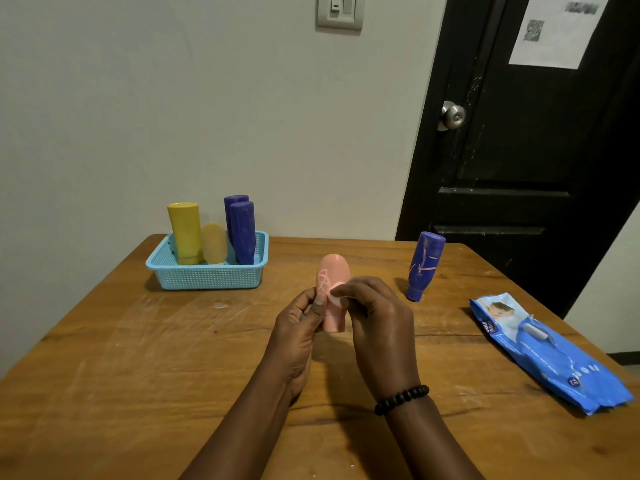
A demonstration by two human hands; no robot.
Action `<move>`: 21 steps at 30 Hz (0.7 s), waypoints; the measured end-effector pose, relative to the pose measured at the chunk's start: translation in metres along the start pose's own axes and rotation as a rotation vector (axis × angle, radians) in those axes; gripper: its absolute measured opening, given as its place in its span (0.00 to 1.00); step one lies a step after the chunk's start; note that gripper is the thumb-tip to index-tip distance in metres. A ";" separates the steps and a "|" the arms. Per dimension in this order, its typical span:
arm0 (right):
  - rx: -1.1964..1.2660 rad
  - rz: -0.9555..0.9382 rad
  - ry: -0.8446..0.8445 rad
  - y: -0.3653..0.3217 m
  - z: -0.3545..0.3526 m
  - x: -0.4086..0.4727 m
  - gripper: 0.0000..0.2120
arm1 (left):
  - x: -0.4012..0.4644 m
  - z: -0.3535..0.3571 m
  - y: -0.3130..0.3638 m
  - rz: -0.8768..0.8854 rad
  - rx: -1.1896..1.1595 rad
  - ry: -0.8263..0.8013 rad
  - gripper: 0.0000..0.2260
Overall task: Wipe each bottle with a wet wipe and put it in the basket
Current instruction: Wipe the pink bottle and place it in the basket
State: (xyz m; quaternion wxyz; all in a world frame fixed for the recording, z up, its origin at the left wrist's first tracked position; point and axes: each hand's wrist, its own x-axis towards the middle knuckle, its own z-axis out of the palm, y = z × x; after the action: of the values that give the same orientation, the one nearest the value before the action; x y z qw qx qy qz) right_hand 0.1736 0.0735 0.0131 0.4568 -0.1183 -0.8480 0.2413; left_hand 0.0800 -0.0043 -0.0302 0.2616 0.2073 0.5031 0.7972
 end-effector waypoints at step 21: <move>0.123 0.088 -0.118 -0.001 -0.015 0.034 0.11 | -0.005 0.004 0.013 -0.046 -0.243 -0.075 0.19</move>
State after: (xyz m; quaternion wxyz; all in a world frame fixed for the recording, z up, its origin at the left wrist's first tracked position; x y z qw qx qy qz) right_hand 0.1676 0.0914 0.0454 0.4016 -0.1128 -0.8508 0.3195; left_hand 0.0832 -0.0094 -0.0170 0.3220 0.1921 0.3971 0.8377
